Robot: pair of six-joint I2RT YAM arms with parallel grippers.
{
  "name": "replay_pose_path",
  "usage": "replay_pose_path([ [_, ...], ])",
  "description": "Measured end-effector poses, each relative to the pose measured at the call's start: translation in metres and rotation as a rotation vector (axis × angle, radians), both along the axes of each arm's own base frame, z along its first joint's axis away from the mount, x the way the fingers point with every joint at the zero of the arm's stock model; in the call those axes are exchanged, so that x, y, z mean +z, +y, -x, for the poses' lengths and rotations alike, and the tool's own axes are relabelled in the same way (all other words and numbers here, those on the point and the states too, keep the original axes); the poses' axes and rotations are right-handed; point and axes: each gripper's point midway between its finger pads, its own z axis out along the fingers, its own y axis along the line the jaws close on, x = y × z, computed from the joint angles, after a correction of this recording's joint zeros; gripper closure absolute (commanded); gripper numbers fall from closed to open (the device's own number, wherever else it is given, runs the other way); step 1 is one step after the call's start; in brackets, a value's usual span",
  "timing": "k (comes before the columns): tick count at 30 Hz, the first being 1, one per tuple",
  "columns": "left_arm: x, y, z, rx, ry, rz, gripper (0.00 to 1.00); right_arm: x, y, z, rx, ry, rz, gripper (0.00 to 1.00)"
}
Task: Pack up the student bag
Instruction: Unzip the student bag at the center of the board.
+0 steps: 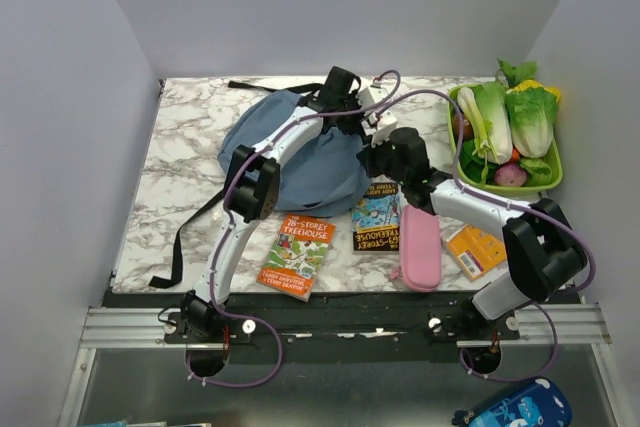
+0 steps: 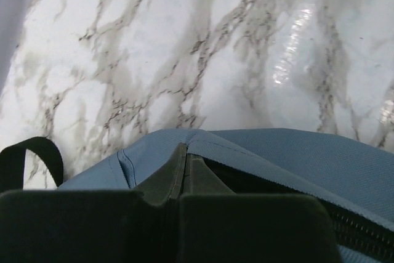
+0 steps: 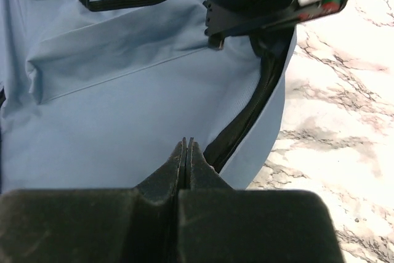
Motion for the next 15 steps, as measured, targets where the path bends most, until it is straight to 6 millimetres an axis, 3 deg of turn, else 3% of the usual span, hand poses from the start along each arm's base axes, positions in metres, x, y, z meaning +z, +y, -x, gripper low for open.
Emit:
replay_pose_path([
  [6,0.009,0.019,-0.022,0.186,-0.018,-0.005,1.00,0.001,0.007,0.006,0.017,0.012,-0.019,0.99],
  [10,0.007,0.041,-0.033,0.305,0.015,0.014,1.00,0.001,0.023,0.017,0.057,0.013,-0.022,0.99],
  [15,0.010,0.068,-0.043,0.422,0.087,0.064,0.76,0.003,0.039,0.022,0.078,0.011,-0.025,0.99],
])
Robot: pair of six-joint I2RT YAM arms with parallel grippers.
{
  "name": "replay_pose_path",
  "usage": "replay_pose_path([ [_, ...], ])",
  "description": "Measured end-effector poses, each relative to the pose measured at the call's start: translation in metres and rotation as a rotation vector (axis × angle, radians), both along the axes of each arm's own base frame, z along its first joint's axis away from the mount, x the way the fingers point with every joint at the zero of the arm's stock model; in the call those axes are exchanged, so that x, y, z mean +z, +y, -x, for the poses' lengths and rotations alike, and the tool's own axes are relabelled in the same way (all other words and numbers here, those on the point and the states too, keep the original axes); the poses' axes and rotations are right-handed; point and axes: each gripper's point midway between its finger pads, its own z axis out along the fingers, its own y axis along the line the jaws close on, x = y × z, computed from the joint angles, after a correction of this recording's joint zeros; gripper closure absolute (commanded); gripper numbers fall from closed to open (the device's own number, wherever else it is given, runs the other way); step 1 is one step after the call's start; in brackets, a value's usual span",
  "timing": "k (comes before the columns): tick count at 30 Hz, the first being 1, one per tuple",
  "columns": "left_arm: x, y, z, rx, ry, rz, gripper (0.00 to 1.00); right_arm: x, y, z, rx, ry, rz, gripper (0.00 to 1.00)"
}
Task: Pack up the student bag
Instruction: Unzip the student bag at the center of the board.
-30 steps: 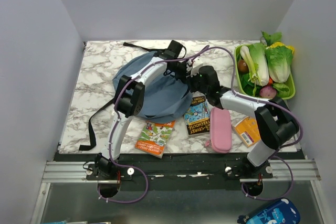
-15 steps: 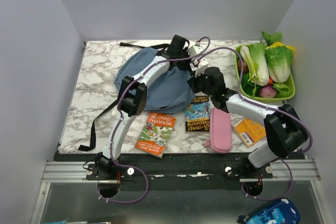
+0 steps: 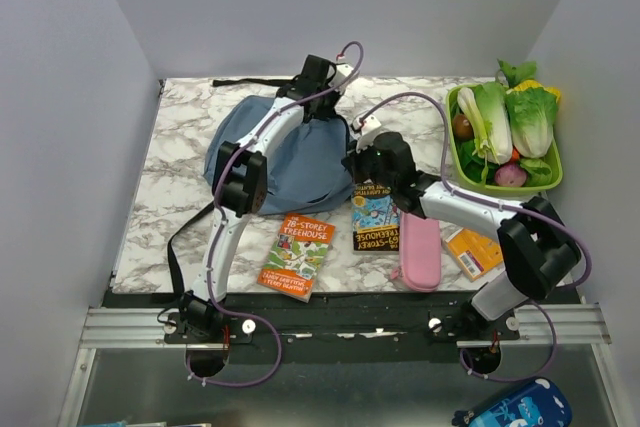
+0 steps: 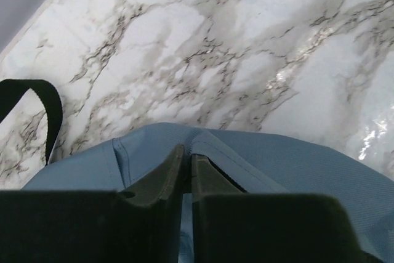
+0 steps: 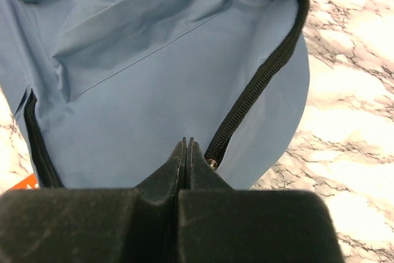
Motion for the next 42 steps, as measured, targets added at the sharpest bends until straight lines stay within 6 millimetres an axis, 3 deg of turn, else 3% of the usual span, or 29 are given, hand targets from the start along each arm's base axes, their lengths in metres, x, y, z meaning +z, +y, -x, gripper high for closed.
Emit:
replay_pose_path([
  [6,-0.014,0.047,-0.005,0.100,0.059,0.005,0.59,-0.004,-0.002,-0.013,-0.072,0.036,0.025,0.99],
  [8,-0.019,0.067,-0.005,0.131,0.076,-0.009,0.43,-0.008,-0.008,-0.020,-0.107,0.059,0.033,0.99],
  [9,-0.020,0.076,-0.004,0.140,0.082,-0.018,0.26,-0.010,-0.010,-0.023,-0.121,0.072,0.035,0.99],
  [11,-0.021,0.094,0.001,0.159,0.095,-0.032,0.13,-0.015,-0.018,-0.030,-0.155,0.095,0.039,0.99],
  [12,-0.020,0.102,0.005,0.164,0.101,-0.037,0.01,-0.017,-0.024,-0.033,-0.174,0.105,0.042,0.99],
  [14,-0.010,0.107,0.013,0.153,0.103,-0.033,0.01,-0.022,-0.031,-0.038,-0.202,0.123,0.048,0.99],
  [17,0.014,0.094,0.028,0.089,0.088,0.023,0.01,-0.026,-0.040,-0.041,-0.231,0.139,0.051,0.99],
  [23,0.075,0.031,0.072,-0.235,0.003,0.150,0.01,-0.028,-0.043,-0.042,-0.247,0.150,0.039,0.99],
  [27,0.089,-0.015,0.079,-0.459,-0.060,0.161,0.01,-0.035,-0.046,-0.039,-0.251,0.154,0.039,0.99],
  [30,0.081,-0.050,0.076,-0.626,-0.092,0.147,0.01,-0.036,-0.048,-0.036,-0.249,0.149,0.036,0.99],
  [33,0.062,-0.069,0.076,-0.713,-0.077,0.147,0.01,-0.030,-0.048,-0.033,-0.232,0.127,0.021,0.99],
  [38,0.022,-0.068,0.092,-0.730,0.045,0.163,0.01,-0.016,-0.048,-0.024,-0.200,0.082,-0.012,0.99],
  [42,-0.001,-0.064,0.105,-0.688,0.147,0.193,0.01,-0.015,-0.047,-0.023,-0.181,0.073,-0.017,0.99],
])
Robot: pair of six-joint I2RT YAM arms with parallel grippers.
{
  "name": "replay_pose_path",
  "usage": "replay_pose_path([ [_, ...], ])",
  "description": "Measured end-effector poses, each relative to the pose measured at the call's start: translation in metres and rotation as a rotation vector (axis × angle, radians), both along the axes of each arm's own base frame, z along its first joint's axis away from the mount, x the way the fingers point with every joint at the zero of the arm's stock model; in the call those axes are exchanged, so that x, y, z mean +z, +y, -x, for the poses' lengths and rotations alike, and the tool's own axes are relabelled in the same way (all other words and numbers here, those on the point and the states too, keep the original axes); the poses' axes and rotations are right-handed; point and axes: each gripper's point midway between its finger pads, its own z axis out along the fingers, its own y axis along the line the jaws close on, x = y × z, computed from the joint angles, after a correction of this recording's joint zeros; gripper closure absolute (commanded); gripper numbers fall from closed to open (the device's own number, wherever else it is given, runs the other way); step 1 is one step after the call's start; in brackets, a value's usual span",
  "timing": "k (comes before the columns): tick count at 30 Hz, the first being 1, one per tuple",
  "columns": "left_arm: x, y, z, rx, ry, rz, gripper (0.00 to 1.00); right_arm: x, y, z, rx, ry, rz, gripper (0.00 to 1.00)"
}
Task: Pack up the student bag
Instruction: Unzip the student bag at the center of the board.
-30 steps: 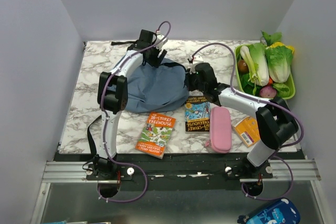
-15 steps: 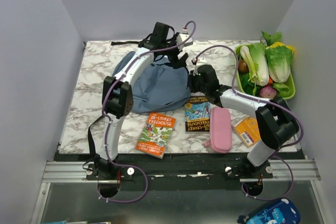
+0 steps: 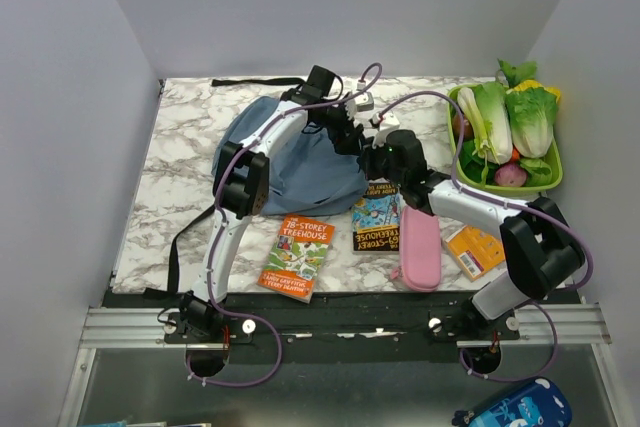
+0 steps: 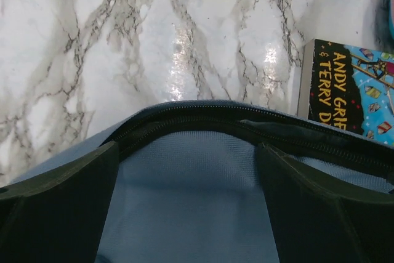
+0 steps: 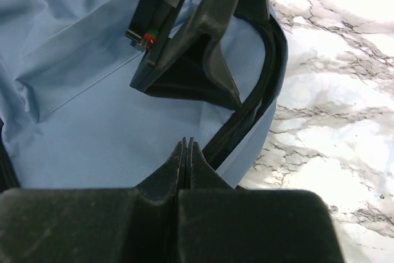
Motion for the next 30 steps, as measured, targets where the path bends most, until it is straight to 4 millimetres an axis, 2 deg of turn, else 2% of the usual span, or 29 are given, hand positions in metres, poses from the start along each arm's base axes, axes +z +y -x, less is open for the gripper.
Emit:
replay_pose_path([
  [4,-0.006,-0.003,0.004,0.084,0.118,0.027,0.01,0.001,0.003,0.001,0.020,-0.006,-0.006,0.99],
  [8,0.006,-0.013,0.005,0.146,0.225,0.093,0.01,0.004,0.008,0.002,0.047,-0.014,-0.019,0.99],
  [9,0.008,-0.014,0.006,0.150,0.241,0.105,0.06,0.005,0.009,0.002,0.052,-0.018,-0.022,0.99],
  [11,0.012,-0.019,0.009,0.150,0.271,0.130,0.22,0.006,0.010,0.002,0.060,-0.021,-0.025,0.99],
  [13,0.014,-0.023,0.013,0.142,0.293,0.142,0.59,0.006,0.011,0.003,0.064,-0.021,-0.027,0.99],
  [14,0.014,-0.024,0.014,0.137,0.296,0.143,0.74,0.006,0.011,0.003,0.065,-0.021,-0.028,0.99],
  [15,0.014,-0.025,0.017,0.132,0.306,0.142,0.84,0.007,0.011,0.003,0.066,-0.022,-0.028,0.99],
  [16,0.014,-0.028,0.021,0.126,0.315,0.140,0.85,0.007,0.011,0.003,0.066,-0.023,-0.028,0.99],
  [17,0.013,-0.030,0.023,0.120,0.317,0.139,0.83,0.007,0.011,0.003,0.066,-0.023,-0.029,0.99],
  [18,0.013,-0.031,0.026,0.116,0.324,0.136,0.72,0.007,0.011,0.003,0.066,-0.023,-0.029,0.99],
  [20,0.011,-0.032,0.029,0.114,0.332,0.127,0.63,0.007,0.011,0.003,0.067,-0.023,-0.029,0.99],
  [23,0.007,-0.032,0.032,0.125,0.342,0.104,0.61,0.007,0.011,0.003,0.067,-0.023,-0.028,0.99],
  [24,0.006,-0.031,0.033,0.129,0.341,0.089,0.48,0.007,0.011,0.003,0.067,-0.023,-0.028,0.99],
  [26,0.002,-0.030,0.033,0.145,0.327,0.060,0.10,0.007,0.011,0.003,0.068,-0.022,-0.028,0.99],
  [27,0.000,-0.029,0.031,0.157,0.311,0.045,0.01,0.007,0.012,0.003,0.069,-0.022,-0.029,0.99],
  [30,-0.007,-0.025,0.026,0.211,0.289,0.006,0.01,0.005,0.011,0.004,0.072,-0.022,-0.023,0.99],
])
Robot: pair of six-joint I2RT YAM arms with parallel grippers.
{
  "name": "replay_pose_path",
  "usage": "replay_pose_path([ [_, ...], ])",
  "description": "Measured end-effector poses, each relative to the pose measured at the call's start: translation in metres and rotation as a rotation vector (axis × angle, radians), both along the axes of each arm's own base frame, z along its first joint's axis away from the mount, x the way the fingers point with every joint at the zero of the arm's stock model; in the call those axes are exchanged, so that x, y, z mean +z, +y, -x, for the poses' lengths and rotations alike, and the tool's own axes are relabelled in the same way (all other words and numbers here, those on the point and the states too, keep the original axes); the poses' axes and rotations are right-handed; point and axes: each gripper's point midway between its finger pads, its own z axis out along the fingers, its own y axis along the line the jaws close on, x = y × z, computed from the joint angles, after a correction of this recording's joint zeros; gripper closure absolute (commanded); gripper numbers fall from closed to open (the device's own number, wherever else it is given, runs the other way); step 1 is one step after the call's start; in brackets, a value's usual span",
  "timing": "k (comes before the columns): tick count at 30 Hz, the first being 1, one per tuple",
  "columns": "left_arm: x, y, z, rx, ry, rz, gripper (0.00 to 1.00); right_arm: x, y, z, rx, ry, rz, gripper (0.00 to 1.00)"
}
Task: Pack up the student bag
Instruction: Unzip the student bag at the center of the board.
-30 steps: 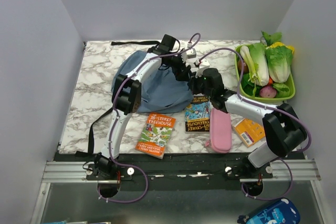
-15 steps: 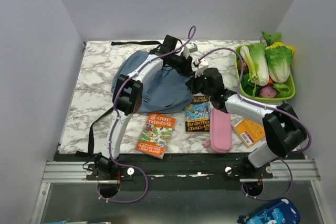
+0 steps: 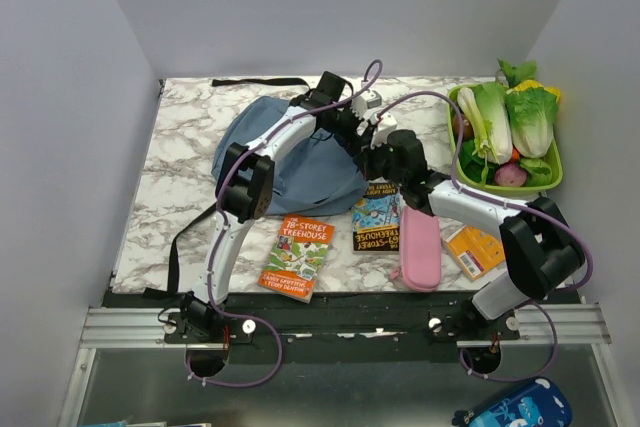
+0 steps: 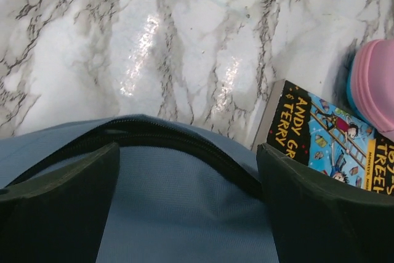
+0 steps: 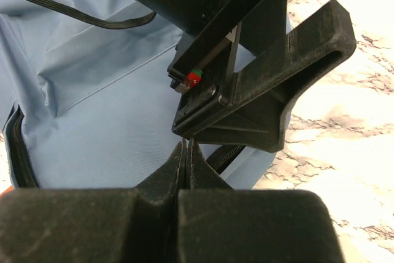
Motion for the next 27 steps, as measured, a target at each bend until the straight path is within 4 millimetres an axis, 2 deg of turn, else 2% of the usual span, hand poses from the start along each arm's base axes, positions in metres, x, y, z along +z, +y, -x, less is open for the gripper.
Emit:
replay_pose_path([
  [6,0.003,0.013,-0.005,0.092,-0.056,-0.068,0.01,0.000,0.003,0.002,0.015,-0.010,0.005,0.99],
  [9,0.005,0.016,-0.011,0.138,-0.097,-0.114,0.01,0.000,0.003,0.002,0.019,-0.015,0.011,0.99],
  [16,0.000,0.017,-0.010,0.190,-0.128,-0.206,0.01,-0.006,-0.001,0.004,0.016,-0.007,0.038,0.99],
  [20,0.008,0.019,-0.013,0.179,-0.129,-0.249,0.02,-0.001,0.002,0.002,0.019,-0.028,0.029,0.99],
  [21,0.011,0.015,-0.015,0.175,-0.130,-0.247,0.13,0.000,0.003,0.002,0.020,-0.033,0.027,0.99],
  [23,0.012,0.009,-0.013,0.165,-0.131,-0.246,0.28,0.000,0.005,0.003,0.025,-0.034,0.026,0.99],
  [24,0.009,0.007,-0.008,0.157,-0.125,-0.250,0.43,0.000,0.006,0.004,0.027,-0.036,0.025,0.99],
  [26,0.000,0.005,0.002,0.140,-0.103,-0.263,0.60,0.000,0.008,0.005,0.032,-0.036,0.026,0.99],
  [27,-0.006,0.004,0.007,0.134,-0.088,-0.269,0.75,0.000,0.008,0.005,0.034,-0.037,0.028,0.99],
])
